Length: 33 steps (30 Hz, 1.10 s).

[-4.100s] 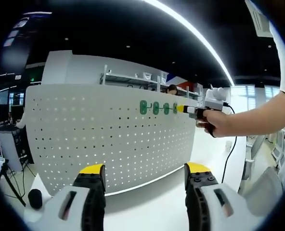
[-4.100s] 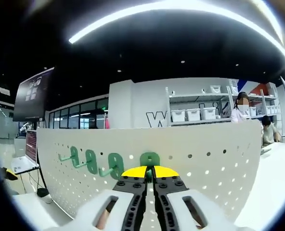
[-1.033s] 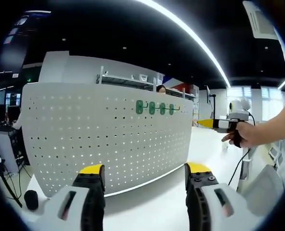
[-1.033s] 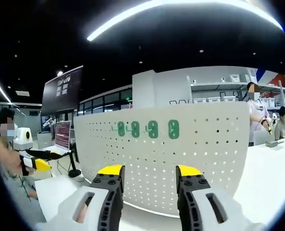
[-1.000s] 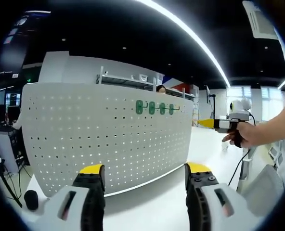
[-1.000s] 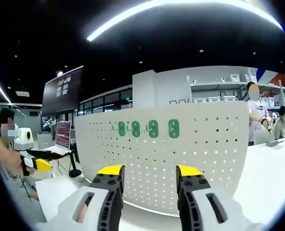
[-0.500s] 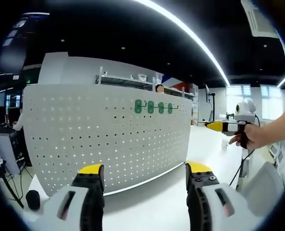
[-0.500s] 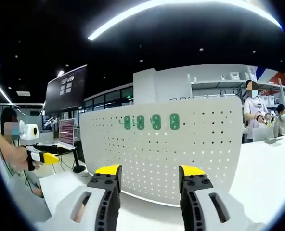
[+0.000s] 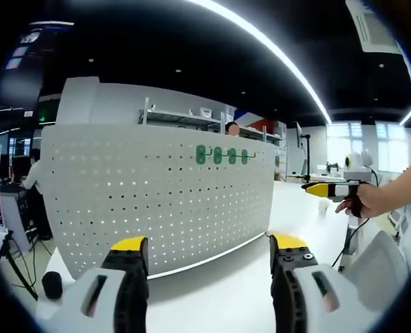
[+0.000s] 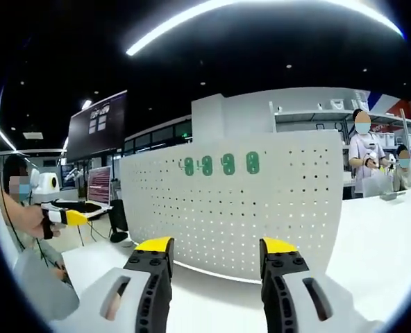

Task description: Insert the hook assembly into the mounting plate slot until the hook locks in place.

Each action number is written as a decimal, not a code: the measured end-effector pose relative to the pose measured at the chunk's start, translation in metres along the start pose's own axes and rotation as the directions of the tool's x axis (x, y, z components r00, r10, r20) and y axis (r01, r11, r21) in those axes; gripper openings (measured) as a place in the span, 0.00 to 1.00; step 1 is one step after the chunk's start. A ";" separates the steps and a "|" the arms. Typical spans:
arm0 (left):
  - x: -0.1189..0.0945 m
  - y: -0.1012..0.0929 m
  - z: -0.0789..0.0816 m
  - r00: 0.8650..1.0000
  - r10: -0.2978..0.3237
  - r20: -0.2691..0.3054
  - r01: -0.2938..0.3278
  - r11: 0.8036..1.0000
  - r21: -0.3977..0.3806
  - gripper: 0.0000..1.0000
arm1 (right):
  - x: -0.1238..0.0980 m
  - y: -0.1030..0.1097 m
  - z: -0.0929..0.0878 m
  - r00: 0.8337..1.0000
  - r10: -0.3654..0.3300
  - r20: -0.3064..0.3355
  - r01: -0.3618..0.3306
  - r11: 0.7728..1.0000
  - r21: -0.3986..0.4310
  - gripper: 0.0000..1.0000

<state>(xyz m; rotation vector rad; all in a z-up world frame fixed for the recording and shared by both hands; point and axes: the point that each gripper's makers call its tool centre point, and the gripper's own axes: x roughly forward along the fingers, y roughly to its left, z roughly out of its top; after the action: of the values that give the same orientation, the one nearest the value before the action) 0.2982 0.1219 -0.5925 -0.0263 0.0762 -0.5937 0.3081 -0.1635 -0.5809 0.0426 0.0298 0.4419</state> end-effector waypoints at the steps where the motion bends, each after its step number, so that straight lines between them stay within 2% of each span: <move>1: -0.001 0.000 0.000 1.000 0.002 0.000 -0.002 1.000 -0.001 0.74 | -0.002 0.000 -0.001 1.000 -0.001 -0.003 0.001 1.000 0.000 0.49; 6: -0.010 0.001 -0.003 1.000 0.012 0.002 -0.012 1.000 -0.002 0.76 | -0.008 0.004 -0.008 1.000 0.008 -0.016 -0.009 1.000 -0.005 0.50; 20: -0.035 0.002 -0.021 0.999 0.034 -0.025 -0.034 0.999 0.000 0.80 | -0.028 0.016 -0.033 0.998 0.023 -0.062 -0.023 1.000 0.004 0.52; 27: -0.047 0.008 -0.029 0.998 0.054 -0.025 -0.054 0.998 -0.013 0.83 | -0.037 0.023 -0.044 0.997 0.025 -0.076 -0.024 1.000 0.005 0.52; 33: -0.053 0.009 -0.039 0.997 0.066 -0.049 -0.066 0.998 0.017 0.85 | -0.042 0.028 -0.050 0.995 0.028 -0.093 -0.028 1.000 -0.002 0.52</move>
<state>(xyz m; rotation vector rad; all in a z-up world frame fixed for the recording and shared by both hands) 0.2565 0.1592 -0.6286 0.0058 0.1205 -0.5290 0.2567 -0.1543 -0.6292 0.0192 0.1196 0.4720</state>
